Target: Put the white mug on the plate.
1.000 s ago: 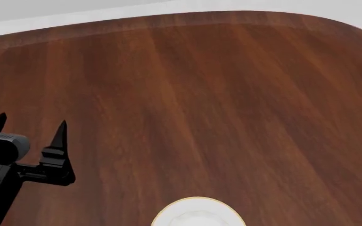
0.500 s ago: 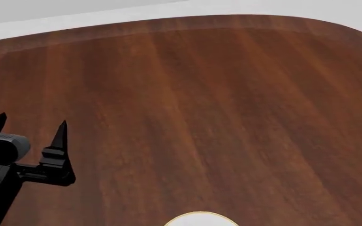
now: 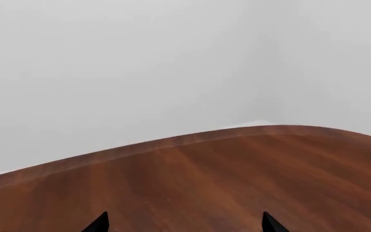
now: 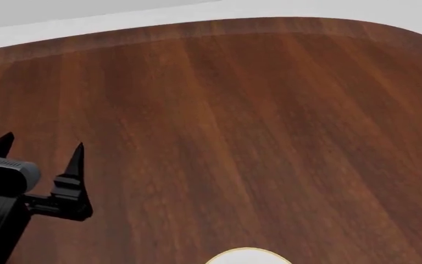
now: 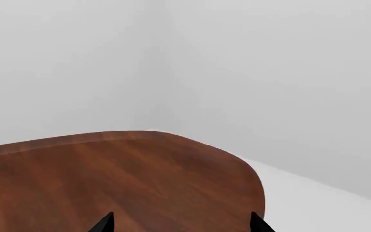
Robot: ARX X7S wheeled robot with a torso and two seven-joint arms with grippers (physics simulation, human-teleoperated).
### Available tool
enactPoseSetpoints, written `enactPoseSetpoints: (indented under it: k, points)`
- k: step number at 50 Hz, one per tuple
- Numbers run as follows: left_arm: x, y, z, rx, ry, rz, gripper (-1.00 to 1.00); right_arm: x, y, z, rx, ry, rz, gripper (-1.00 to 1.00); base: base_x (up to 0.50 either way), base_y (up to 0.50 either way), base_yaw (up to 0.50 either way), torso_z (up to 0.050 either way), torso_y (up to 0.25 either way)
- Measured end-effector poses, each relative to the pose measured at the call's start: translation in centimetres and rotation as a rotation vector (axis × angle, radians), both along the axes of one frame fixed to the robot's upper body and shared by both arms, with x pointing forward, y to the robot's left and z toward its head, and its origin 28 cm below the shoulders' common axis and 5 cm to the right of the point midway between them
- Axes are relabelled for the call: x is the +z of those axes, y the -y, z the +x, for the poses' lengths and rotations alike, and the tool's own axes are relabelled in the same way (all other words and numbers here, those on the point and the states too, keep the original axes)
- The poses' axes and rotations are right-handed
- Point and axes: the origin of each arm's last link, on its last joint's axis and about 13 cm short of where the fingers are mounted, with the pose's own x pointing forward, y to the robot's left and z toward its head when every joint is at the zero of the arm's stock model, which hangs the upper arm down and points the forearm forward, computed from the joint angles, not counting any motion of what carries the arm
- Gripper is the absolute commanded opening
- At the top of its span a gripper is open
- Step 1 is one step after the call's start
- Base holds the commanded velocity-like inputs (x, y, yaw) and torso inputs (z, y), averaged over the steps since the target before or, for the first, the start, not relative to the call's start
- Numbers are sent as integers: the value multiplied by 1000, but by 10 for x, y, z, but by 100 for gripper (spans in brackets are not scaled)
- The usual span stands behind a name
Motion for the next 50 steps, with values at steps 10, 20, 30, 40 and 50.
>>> enactPoseSetpoints:
  k: [10, 20, 30, 40, 50]
  points:
    - [-6, 2, -1, -21, 7, 6, 100, -2, -1, 0, 2, 0, 1, 100, 0, 0, 0, 0, -187]
    - [-10, 2, -2, -30, 5, 11, 100, -4, -1, 0, 1, -3, 2, 100, -1, 0, 0, 0, -196]
    - [-11, 2, -2, -30, 4, 14, 100, -4, -2, 0, -1, -4, 2, 100, -1, 0, 0, 0, -196]
    - [-13, 3, -1, -17, -10, 11, 100, -6, -1, -1, -4, -7, 5, 100, -1, 0, 0, 0, -64]
    - [-14, 3, -1, -6, -25, 4, 100, -8, -1, 0, -4, -10, 8, 100, 0, 0, 0, 0, 0]
